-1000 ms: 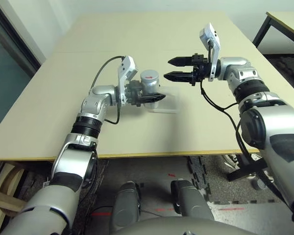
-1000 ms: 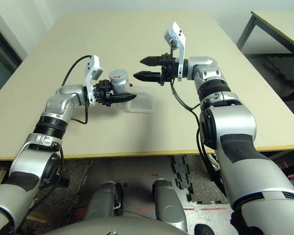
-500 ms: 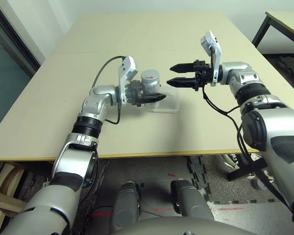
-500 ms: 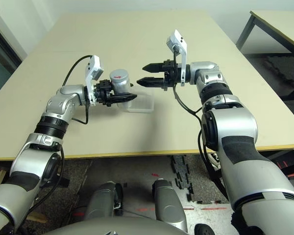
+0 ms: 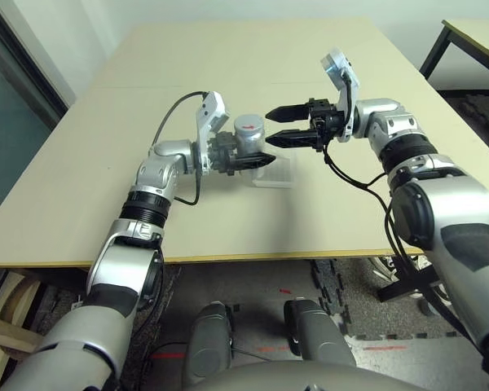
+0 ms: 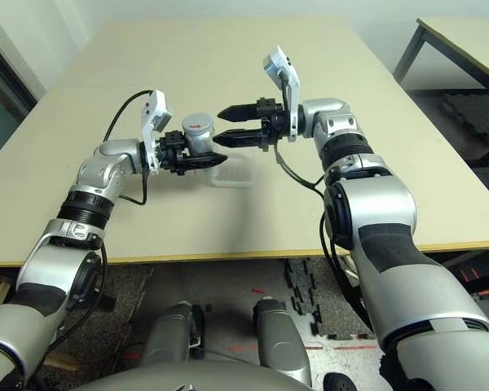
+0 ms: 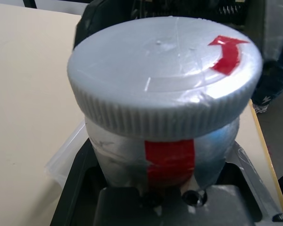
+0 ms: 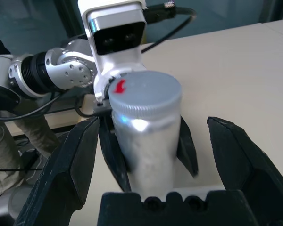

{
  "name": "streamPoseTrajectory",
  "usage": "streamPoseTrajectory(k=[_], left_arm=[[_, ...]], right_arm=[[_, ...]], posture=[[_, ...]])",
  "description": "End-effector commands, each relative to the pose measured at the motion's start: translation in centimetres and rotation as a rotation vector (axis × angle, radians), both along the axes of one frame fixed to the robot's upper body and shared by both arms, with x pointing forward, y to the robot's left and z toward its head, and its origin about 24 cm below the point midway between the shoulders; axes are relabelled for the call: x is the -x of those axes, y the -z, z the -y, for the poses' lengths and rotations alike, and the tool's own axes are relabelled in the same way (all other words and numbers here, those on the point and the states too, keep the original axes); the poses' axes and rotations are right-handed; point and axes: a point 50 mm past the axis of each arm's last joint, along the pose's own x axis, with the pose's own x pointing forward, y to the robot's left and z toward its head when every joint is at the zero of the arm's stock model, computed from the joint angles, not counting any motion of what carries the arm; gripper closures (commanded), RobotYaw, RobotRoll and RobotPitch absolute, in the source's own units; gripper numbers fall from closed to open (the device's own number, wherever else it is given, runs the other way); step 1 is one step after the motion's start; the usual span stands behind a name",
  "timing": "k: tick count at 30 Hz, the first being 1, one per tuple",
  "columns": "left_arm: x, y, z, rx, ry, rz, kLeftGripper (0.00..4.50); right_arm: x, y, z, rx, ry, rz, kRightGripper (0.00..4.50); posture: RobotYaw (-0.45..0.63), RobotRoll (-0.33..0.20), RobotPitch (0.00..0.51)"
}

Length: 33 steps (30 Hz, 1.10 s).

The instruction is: Pour the medicine from the bottle into the box.

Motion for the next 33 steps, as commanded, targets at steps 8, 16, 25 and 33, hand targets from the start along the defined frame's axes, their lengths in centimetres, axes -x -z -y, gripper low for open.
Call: streamPoseTrajectory(k=[8, 16, 25, 33], left_arm=[[0.0, 0.1, 0.0, -0.014, 0.010, -0.002, 1.82], [0.1, 0.3, 0.1, -0.013, 0.014, -0.005, 1.82], [0.2, 0.4, 0.1, -0.015, 0.012, -0.007, 1.82], [0.3, 0.4, 0.1, -0.016, 0.015, -0.010, 1.82]], right_arm=[[-0.1, -1.1, -1.2, -0.027, -0.014, 0.037, 0.00], [-0.1, -1.2, -2.2, -0.038, -0.015, 0.043, 0.00], [0.0, -1.2, -2.6, -0.044, -0.026, 0.041, 0.17], [0.0, -1.1, -2.6, -0.044, -0.022, 0.040, 1.93]], posture=[[-0.17, 0.000, 0.054], [-0.17, 0.000, 0.055], [-0.17, 0.000, 0.053], [-0.17, 0.000, 0.055]])
